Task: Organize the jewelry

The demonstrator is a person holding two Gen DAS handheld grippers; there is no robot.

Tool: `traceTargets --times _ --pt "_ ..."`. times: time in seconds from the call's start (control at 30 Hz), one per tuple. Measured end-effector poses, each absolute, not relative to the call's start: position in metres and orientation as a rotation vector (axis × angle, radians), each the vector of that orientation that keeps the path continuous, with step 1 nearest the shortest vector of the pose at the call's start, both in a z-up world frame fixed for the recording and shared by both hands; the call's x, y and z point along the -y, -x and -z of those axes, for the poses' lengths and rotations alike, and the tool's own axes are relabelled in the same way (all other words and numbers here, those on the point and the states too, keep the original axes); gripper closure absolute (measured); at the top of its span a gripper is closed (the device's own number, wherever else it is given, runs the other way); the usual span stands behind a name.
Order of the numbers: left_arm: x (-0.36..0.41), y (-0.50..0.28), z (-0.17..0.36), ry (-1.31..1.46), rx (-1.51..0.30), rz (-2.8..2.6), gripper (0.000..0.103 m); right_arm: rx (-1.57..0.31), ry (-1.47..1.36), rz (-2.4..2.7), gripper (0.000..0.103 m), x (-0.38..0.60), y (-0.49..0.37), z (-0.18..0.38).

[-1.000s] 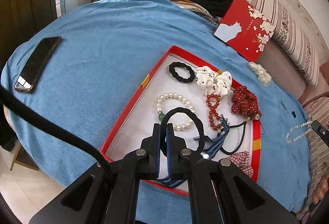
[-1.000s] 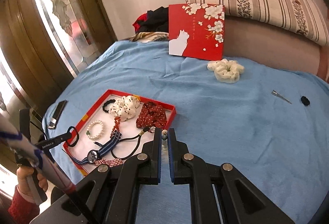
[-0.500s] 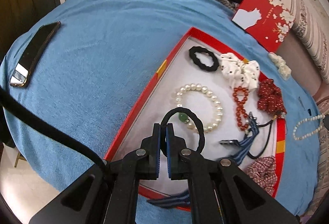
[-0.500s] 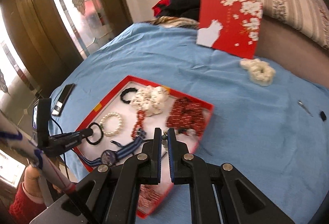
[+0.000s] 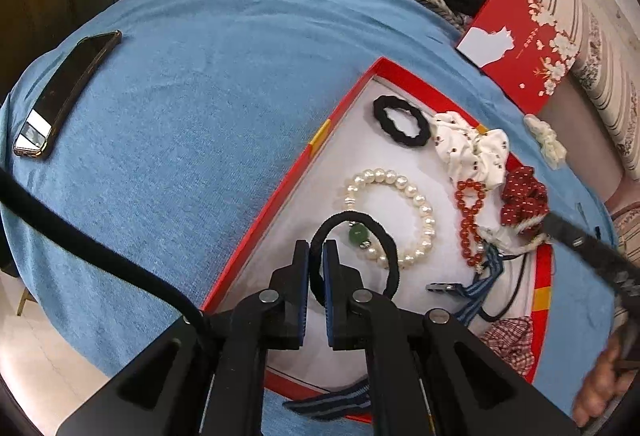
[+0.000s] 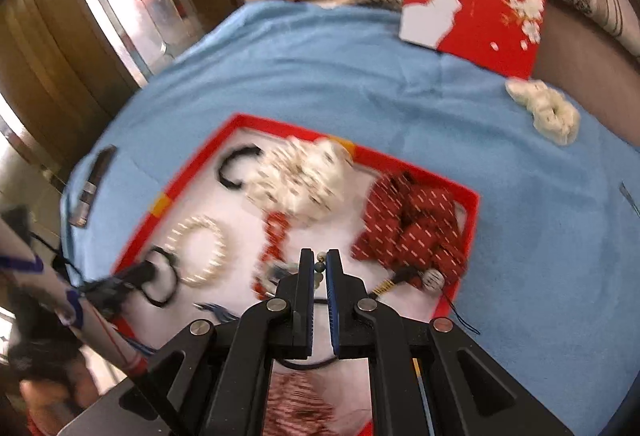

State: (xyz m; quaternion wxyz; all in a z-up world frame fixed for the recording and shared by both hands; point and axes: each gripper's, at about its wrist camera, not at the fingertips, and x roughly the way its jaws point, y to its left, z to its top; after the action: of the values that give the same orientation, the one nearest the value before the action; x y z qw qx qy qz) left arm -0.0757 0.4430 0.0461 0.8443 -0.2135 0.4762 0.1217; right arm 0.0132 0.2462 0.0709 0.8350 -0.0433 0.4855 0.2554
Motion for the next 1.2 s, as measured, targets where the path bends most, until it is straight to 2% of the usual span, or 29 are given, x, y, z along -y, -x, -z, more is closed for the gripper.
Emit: traceTargets --times 0.1,0.17,0.27,0.33,0.4,0.5,0.67,0.7,0.83,1.2 --pt "-0.439 0.08 -0.054 0.442 -0.984 -0.238 0.088 -1.034 0.098 -0.519 0.096 -0.236 -0.013 -0.065" --pt "-0.436 0.084 -0.061 0.442 -0.962 -0.229 0.073 -1.036 0.105 -0.512 0.096 -0.231 -0.011 -0.063" --pt "-0.431 0.091 -0.076 0.441 -0.924 -0.224 0.065 -1.033 0.127 -0.513 0.09 -0.229 -0.006 -0.064" --pt "-0.428 0.097 -0.087 0.426 -0.9 -0.235 0.062 -1.03 0.129 -0.52 0.071 -0.227 -0.001 -0.066" --pt "-0.426 0.105 -0.096 0.409 -0.875 -0.252 0.056 -1.02 0.119 -0.525 0.062 -0.222 0.007 -0.07" --pt "-0.418 0.122 -0.113 0.352 -0.824 -0.296 0.051 -0.995 0.125 -0.529 0.062 -0.214 0.018 -0.077" --pt "-0.398 0.15 -0.138 0.227 -0.722 -0.408 0.03 -0.94 0.124 -0.499 0.057 -0.182 0.048 -0.089" --pt "-0.393 0.156 -0.143 0.209 -0.693 -0.423 0.029 -0.929 0.12 -0.486 0.056 -0.174 0.055 -0.092" --pt "-0.373 0.179 -0.158 0.186 -0.59 -0.469 0.008 -0.899 0.107 -0.447 0.054 -0.151 0.077 -0.097" --pt "-0.318 0.226 -0.186 0.037 -0.435 -0.562 0.0 -0.82 0.122 -0.377 0.047 -0.124 0.13 -0.095"
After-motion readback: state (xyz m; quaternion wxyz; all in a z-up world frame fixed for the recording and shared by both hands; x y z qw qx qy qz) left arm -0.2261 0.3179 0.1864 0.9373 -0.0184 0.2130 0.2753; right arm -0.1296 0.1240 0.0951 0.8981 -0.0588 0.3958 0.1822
